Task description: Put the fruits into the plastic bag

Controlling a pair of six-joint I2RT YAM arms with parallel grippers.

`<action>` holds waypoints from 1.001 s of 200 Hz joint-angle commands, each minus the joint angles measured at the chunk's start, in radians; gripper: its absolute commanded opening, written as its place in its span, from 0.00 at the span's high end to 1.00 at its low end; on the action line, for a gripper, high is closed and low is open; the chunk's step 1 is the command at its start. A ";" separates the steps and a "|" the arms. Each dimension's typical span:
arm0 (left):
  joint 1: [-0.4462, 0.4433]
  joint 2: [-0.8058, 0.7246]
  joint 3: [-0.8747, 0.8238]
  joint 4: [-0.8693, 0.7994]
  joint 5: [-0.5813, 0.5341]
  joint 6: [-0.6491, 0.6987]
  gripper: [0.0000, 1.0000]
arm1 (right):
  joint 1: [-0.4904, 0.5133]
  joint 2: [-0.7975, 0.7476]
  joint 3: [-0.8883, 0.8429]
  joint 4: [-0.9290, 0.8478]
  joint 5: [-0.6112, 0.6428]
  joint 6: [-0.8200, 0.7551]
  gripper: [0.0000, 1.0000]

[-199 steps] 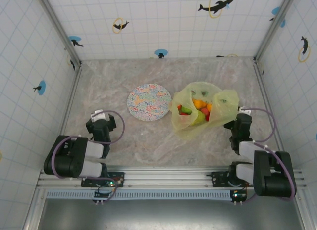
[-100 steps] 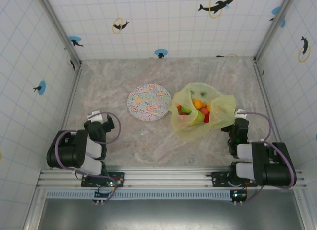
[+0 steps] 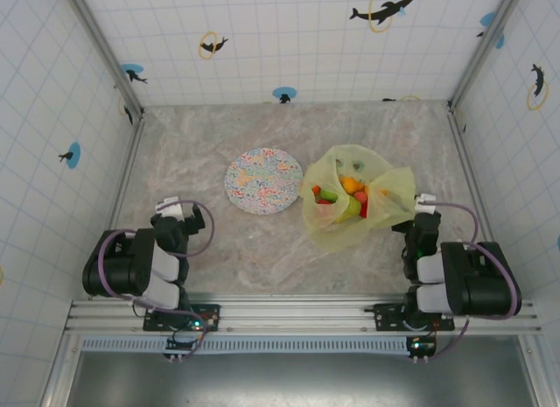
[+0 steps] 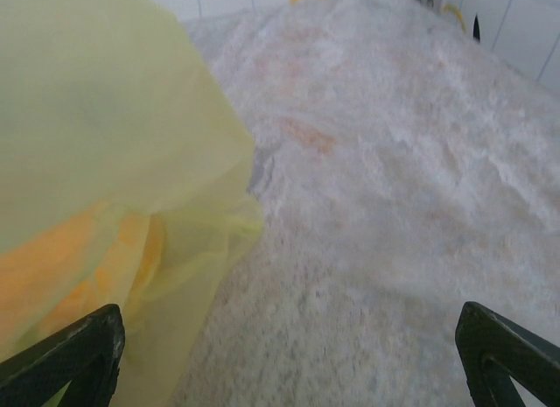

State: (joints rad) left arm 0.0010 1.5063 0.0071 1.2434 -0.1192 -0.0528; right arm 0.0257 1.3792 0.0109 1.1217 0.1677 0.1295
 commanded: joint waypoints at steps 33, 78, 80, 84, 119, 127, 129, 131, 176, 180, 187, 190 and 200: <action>0.007 0.007 -0.008 0.032 0.017 -0.012 0.02 | 0.009 0.123 -0.033 0.150 0.045 -0.015 0.01; 0.005 0.006 -0.007 0.033 0.016 -0.012 0.02 | 0.018 0.141 -0.038 0.190 0.062 -0.022 0.01; 0.006 0.006 -0.006 0.032 0.016 -0.012 0.02 | 0.018 0.139 -0.037 0.189 0.063 -0.022 0.01; 0.007 0.005 -0.006 0.033 0.016 -0.013 0.02 | 0.019 0.135 -0.037 0.179 0.063 -0.023 0.01; 0.007 0.006 -0.007 0.032 0.015 -0.012 0.02 | 0.031 0.134 -0.028 0.159 0.078 -0.032 0.01; 0.006 0.006 -0.006 0.033 0.016 -0.012 0.02 | 0.037 0.135 -0.027 0.160 0.085 -0.037 0.01; 0.007 0.006 -0.006 0.033 0.016 -0.012 0.02 | 0.038 0.135 -0.026 0.158 0.088 -0.037 0.01; 0.006 0.006 -0.006 0.033 0.016 -0.012 0.02 | 0.039 0.135 -0.027 0.157 0.090 -0.037 0.01; 0.007 0.006 -0.006 0.034 0.016 -0.012 0.02 | 0.039 0.136 -0.026 0.158 0.089 -0.037 0.01; 0.007 0.006 -0.007 0.032 0.015 -0.012 0.02 | 0.039 0.135 -0.027 0.158 0.089 -0.037 0.01; 0.007 0.006 -0.006 0.033 0.016 -0.013 0.02 | 0.039 0.135 -0.027 0.158 0.089 -0.037 0.01; 0.007 0.005 -0.006 0.033 0.015 -0.013 0.02 | 0.039 0.136 -0.027 0.158 0.089 -0.037 0.01; 0.006 0.006 -0.006 0.032 0.015 -0.010 0.02 | 0.039 0.135 -0.026 0.158 0.089 -0.037 0.01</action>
State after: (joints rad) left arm 0.0010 1.5063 0.0071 1.2434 -0.1188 -0.0528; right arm 0.0589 1.5196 0.0082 1.2621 0.2386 0.1028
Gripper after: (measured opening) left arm 0.978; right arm 0.992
